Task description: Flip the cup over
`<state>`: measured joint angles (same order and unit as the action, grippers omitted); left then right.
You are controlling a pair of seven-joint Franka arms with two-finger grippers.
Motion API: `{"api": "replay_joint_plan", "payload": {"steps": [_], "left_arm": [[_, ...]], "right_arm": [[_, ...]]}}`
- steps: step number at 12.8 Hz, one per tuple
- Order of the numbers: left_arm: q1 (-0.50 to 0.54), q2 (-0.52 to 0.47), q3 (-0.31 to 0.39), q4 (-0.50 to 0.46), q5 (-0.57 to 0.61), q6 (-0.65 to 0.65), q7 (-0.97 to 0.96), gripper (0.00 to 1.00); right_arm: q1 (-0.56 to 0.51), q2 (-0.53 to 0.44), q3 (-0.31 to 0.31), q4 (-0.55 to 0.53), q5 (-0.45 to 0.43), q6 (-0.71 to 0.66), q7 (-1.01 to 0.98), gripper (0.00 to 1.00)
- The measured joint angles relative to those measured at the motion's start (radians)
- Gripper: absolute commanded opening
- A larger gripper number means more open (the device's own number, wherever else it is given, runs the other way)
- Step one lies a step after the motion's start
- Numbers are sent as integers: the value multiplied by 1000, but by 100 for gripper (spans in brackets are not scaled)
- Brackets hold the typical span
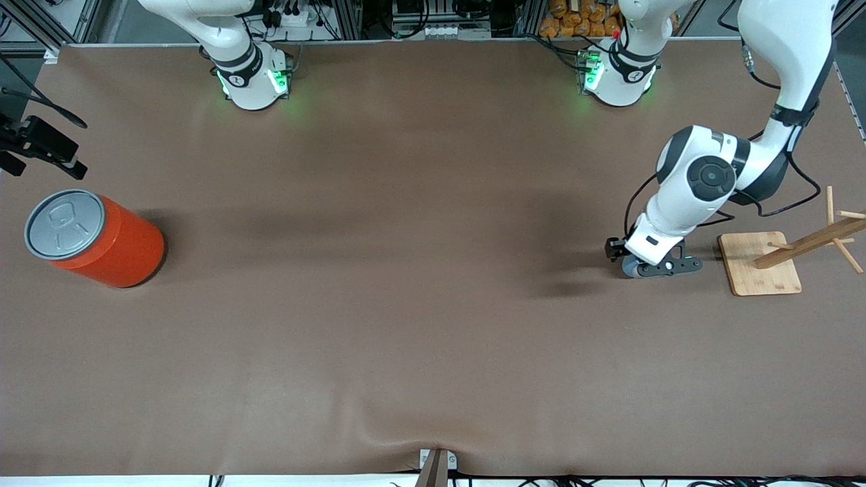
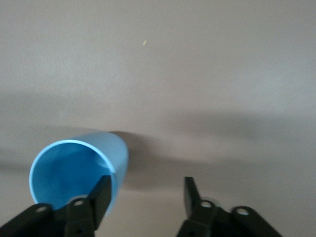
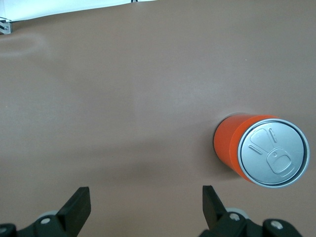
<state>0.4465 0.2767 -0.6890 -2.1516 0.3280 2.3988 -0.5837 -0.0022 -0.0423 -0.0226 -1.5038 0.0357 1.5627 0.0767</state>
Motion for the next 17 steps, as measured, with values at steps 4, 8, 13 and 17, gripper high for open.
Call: {"api": "replay_joint_plan", "payload": {"steps": [4,8,13,17], "left_arm": [[-2,-95,-60,169,0,-256,-38,100],[-1,-111,-68,376,-29,-488,26,100],[4,-117,-77,599,-80,-648,147,100],[-43,-131,28,653,-120,-659,258,100]], "right_arm": [[0,0,0,0,0,0,0,100],[0,0,0,0,0,0,0,100],[0,0,-1,0,0,-22,0,100],[0,0,-1,0,0,-41,0,100]]}}
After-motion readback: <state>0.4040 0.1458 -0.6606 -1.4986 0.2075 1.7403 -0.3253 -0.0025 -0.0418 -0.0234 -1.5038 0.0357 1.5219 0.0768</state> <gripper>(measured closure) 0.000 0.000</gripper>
